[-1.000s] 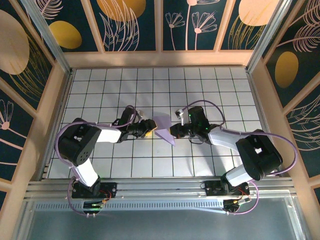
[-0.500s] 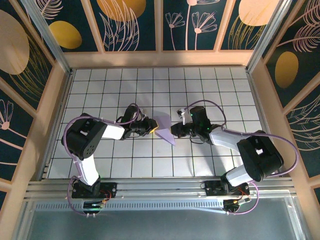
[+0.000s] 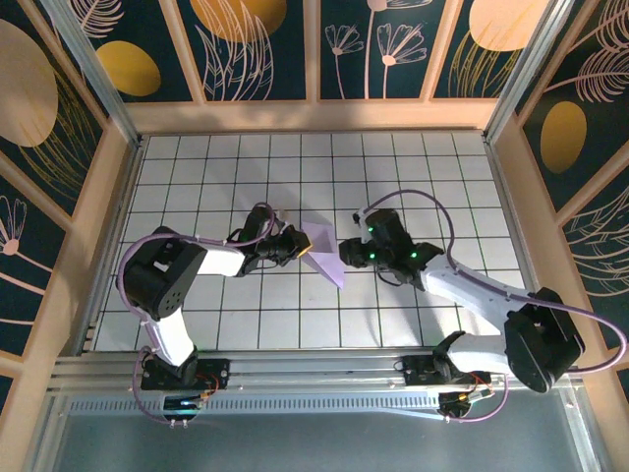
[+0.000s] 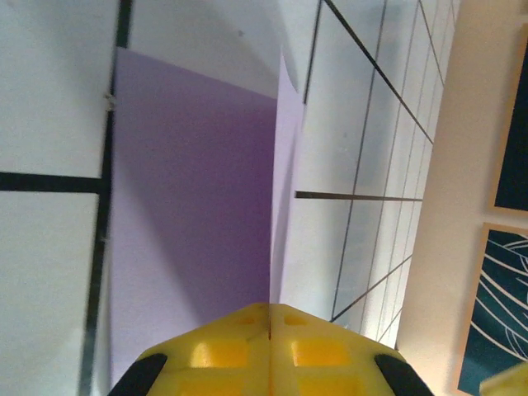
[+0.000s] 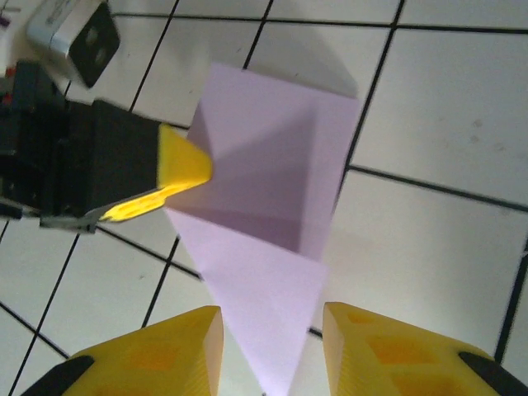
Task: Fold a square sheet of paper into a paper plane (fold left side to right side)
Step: Fourth fold the wing at the center of the table.
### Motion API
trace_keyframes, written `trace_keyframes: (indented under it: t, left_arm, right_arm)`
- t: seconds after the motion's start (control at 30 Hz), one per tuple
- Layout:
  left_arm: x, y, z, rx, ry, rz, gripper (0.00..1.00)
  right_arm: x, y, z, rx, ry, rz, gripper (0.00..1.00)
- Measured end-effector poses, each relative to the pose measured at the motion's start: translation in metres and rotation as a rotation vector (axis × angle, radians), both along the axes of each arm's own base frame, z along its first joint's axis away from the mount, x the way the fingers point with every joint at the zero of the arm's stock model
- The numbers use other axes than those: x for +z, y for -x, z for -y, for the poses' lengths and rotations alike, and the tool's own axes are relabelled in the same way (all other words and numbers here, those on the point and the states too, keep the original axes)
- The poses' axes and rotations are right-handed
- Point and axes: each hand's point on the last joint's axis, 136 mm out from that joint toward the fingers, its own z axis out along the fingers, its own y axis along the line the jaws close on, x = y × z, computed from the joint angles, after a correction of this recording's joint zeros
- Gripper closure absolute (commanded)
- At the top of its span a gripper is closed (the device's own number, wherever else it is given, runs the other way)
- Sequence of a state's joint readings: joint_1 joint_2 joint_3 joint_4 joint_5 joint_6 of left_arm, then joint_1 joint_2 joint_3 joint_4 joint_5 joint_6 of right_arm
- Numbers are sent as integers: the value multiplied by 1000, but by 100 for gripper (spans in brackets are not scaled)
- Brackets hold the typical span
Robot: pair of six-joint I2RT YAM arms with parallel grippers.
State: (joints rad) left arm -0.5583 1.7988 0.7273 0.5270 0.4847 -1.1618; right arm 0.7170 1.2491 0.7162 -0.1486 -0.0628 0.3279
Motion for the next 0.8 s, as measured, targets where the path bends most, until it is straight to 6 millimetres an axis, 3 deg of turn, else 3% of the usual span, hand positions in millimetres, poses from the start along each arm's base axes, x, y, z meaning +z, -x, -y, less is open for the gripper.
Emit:
trace_keyframes:
  t: [0.13, 0.3, 0.5, 0.8]
  left_arm:
    - [4, 3, 6, -3, 2, 6, 93]
    - [4, 5, 9, -7, -3, 5, 93]
    - [6, 3, 10, -5, -1, 7, 93]
    - [7, 3, 13, -10, -1, 7, 93]
  right_arm:
    - [-16, 30, -16, 15, 109, -5, 61]
    - [-51, 47, -17, -13, 267, -21, 57]
    - [-75, 45, -19, -42, 390, -5, 57]
    - [-84, 34, -24, -67, 459, 40, 60]
